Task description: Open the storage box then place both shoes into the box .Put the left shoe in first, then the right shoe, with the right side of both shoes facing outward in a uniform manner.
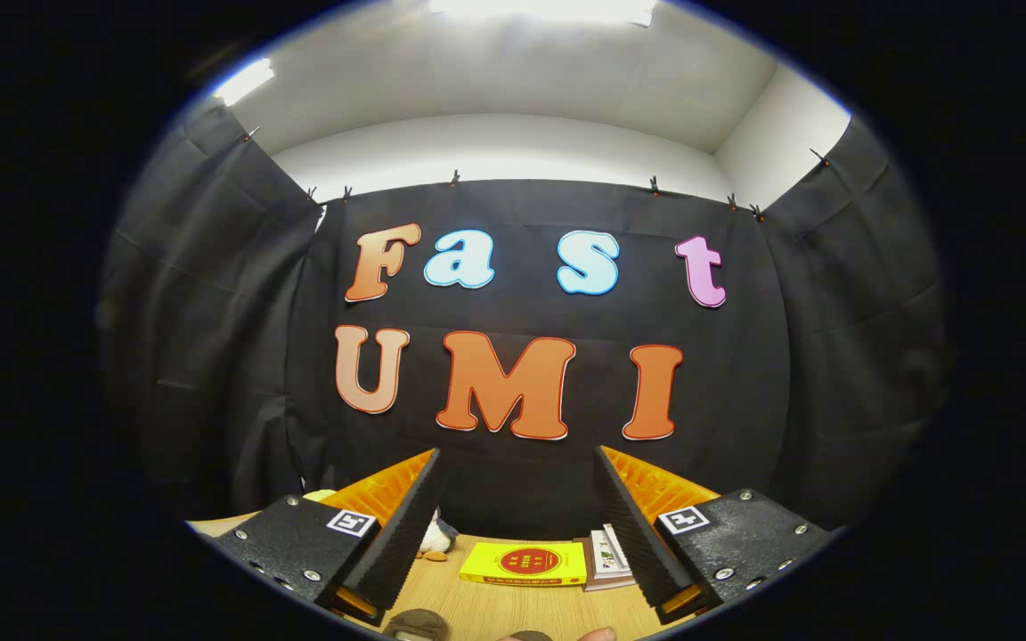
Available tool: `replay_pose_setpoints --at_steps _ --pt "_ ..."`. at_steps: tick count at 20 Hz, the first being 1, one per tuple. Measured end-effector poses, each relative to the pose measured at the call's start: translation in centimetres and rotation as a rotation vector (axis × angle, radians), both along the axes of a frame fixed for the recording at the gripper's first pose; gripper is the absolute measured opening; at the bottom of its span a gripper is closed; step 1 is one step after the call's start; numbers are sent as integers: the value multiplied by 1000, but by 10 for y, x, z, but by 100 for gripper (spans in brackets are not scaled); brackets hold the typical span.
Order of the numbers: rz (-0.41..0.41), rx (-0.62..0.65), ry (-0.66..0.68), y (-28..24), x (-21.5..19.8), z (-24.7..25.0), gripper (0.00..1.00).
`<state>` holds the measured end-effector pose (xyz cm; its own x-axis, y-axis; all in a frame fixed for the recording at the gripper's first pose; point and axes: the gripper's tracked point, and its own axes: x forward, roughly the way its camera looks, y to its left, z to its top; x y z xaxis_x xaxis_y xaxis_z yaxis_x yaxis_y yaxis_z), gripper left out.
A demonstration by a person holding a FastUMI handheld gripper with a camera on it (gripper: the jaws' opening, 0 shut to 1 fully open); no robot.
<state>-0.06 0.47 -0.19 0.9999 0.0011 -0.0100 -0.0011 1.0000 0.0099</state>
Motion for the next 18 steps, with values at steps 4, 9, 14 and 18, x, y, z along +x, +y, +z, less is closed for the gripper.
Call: replay_pose_setpoints --at_steps 4,9,14,18 --pt "0 10 20 0 -2 -5 99" --pt "26 34 46 5 -4 -17 99" --pt "78 88 133 23 -3 -50 99" --pt "120 141 282 48 -7 -92 100"
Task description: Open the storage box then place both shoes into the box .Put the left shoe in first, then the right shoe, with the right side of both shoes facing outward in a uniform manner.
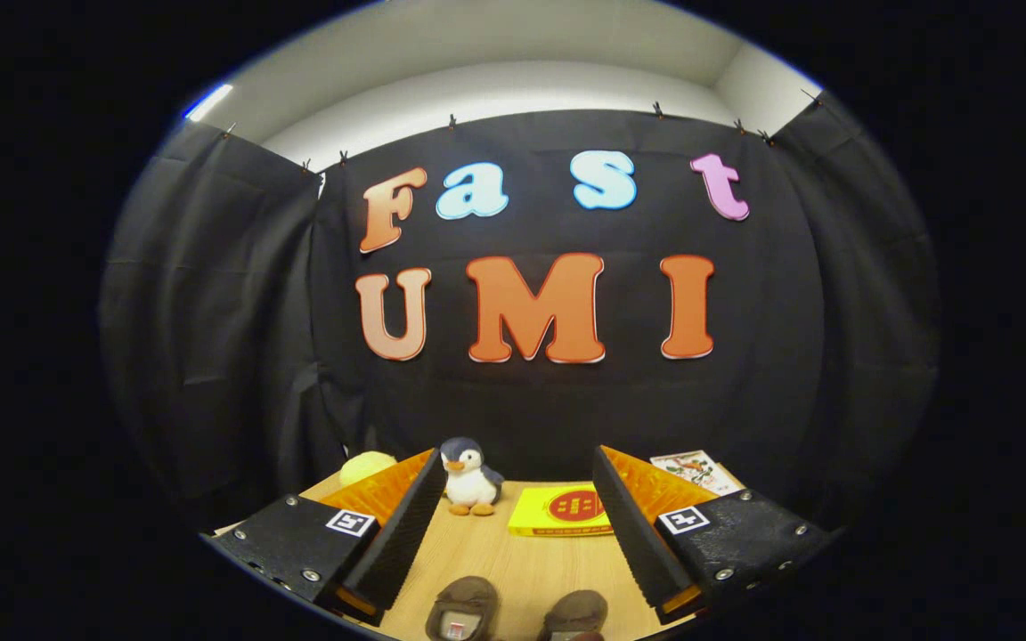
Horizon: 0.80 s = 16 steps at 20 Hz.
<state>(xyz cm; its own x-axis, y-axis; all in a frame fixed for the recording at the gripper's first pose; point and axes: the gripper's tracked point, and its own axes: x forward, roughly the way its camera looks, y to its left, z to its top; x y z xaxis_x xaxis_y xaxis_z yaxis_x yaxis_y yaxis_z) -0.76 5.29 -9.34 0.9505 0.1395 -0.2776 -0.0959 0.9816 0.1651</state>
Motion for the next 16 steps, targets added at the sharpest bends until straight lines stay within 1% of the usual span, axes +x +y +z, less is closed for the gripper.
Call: replay_pose_setpoints --at_steps 3,6,9,11,16 --pt "49 65 65 24 -5 -20 99" --pt "138 102 130 54 -12 -39 99" --pt "253 183 263 95 -30 -71 100" --pt "311 226 356 117 -43 -94 100" --pt "391 308 556 156 -71 -145 98"
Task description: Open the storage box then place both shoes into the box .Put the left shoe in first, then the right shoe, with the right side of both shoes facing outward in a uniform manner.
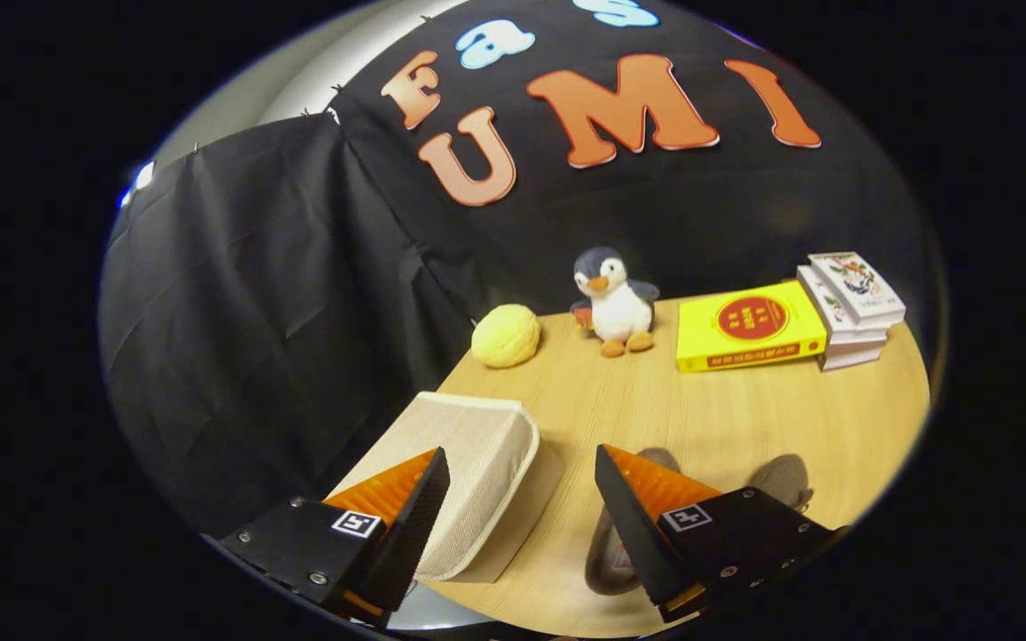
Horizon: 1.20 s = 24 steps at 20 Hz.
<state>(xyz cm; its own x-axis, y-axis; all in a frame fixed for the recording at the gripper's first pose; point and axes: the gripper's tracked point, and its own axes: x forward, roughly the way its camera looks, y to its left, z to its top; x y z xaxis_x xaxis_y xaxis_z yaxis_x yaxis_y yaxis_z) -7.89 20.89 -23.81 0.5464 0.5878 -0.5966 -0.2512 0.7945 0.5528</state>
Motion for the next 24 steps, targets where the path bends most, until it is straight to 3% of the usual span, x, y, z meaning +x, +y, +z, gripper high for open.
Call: replay_pose_setpoints --at_steps 5,16,20,24 --pt "47 132 179 40 -19 -32 98" --pt "60 312 443 94 -35 -84 97" --pt "33 403 488 100 -40 -69 95" --pt "12 450 480 91 -33 -43 83"
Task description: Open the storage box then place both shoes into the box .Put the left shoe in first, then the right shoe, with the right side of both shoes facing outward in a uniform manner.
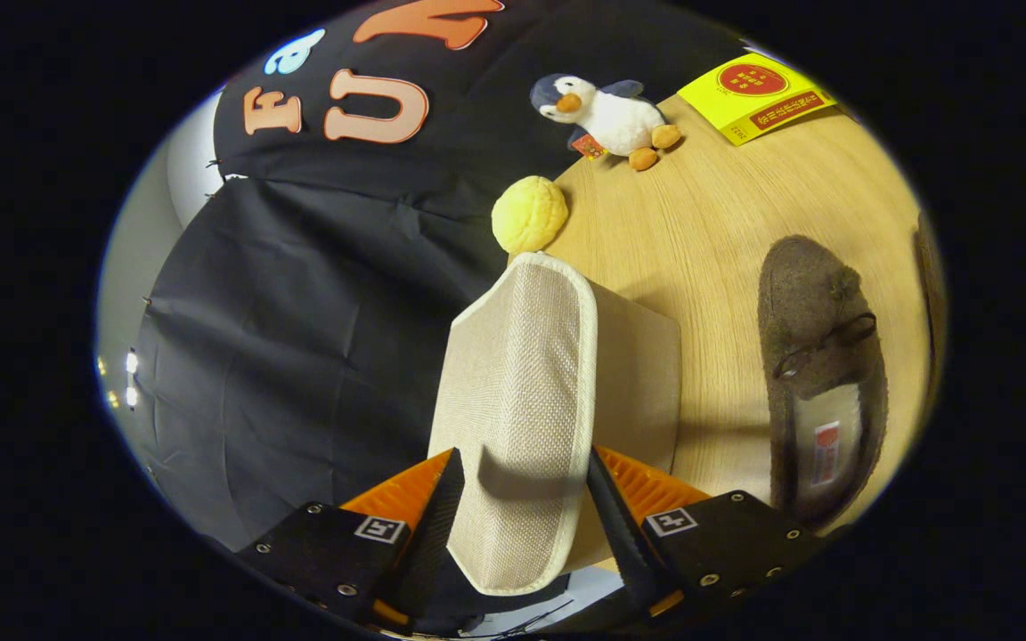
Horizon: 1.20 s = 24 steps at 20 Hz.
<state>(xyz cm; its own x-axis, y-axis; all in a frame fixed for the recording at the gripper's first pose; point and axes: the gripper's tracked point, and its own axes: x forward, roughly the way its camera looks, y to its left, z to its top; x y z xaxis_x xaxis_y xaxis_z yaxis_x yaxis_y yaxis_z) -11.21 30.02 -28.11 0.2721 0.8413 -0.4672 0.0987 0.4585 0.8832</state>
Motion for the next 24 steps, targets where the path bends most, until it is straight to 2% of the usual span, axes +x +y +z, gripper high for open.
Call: replay_pose_setpoints --at_steps 1,4,10,17,19,24 --pt "-10 19 -9 -2 2 14 77" --pt "6 60 -79 4 9 59 69" --pt "135 110 -251 55 7 136 51" --pt "241 124 -397 115 -1 190 27" --pt "267 118 -413 138 1 200 24" --pt "307 88 -405 207 8 195 24"
